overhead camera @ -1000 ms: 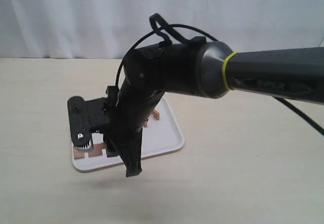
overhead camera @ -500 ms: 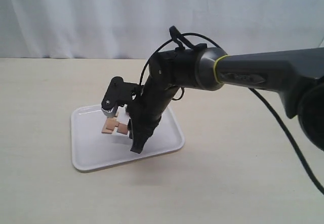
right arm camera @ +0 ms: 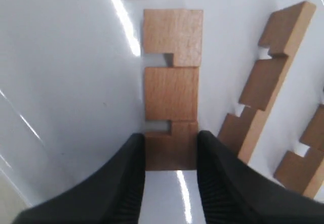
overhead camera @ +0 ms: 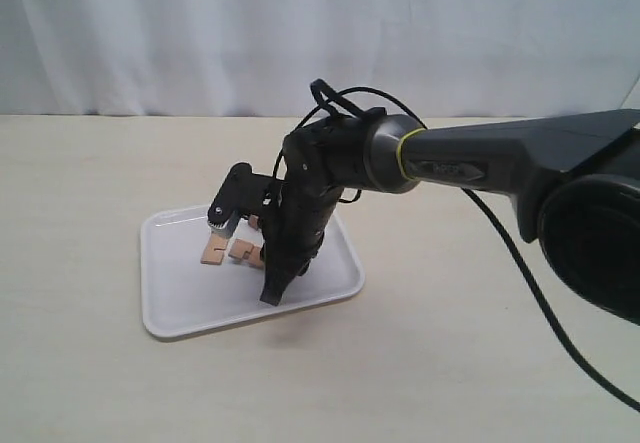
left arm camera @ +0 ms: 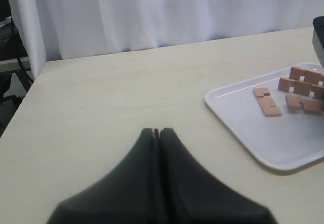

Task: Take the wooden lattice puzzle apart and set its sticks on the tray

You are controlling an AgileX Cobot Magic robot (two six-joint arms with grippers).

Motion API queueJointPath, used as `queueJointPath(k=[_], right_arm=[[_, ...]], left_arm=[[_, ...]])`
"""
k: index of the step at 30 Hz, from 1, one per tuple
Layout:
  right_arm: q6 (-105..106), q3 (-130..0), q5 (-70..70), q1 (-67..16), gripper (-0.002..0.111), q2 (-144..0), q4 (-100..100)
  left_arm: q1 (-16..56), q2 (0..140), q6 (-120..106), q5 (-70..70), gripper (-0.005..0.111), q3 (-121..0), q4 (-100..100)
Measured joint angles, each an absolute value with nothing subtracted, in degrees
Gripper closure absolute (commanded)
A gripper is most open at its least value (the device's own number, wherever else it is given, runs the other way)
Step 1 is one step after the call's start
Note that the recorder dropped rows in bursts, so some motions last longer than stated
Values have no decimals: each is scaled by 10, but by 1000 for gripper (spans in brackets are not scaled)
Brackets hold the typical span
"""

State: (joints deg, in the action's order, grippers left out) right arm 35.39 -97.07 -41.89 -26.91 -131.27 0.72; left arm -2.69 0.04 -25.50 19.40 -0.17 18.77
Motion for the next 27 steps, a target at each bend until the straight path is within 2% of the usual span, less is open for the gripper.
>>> queueJointPath(k=[3, 10, 12, 14, 16, 20, 24, 27], right_arm=[[352, -971, -419, -269, 61, -1299, 0], [348, -971, -418, -269, 60, -1215, -53], [328, -971, -427, -269, 66, -1178, -62], [306, -971, -443, -269, 79, -1159, -63], [285, -971, -464, -269, 103, -1149, -61], [232, -945, -516, -240, 104, -1144, -69], [150, -864, -549, -141, 104, -1130, -61], [75, -799, -581, -78, 104, -1040, 14]], left_arm=[[-27, 0, -255, 194, 107, -2, 188], [-27, 0, -255, 194, 107, -2, 188], [-27, 0, -255, 194, 107, -2, 188], [-27, 0, -255, 194, 107, -2, 188], [-27, 0, -255, 194, 107, -2, 188], [-27, 0, -255, 194, 107, -2, 188], [-27, 0, -255, 194, 107, -2, 188], [-27, 0, -255, 194, 107, -2, 188]])
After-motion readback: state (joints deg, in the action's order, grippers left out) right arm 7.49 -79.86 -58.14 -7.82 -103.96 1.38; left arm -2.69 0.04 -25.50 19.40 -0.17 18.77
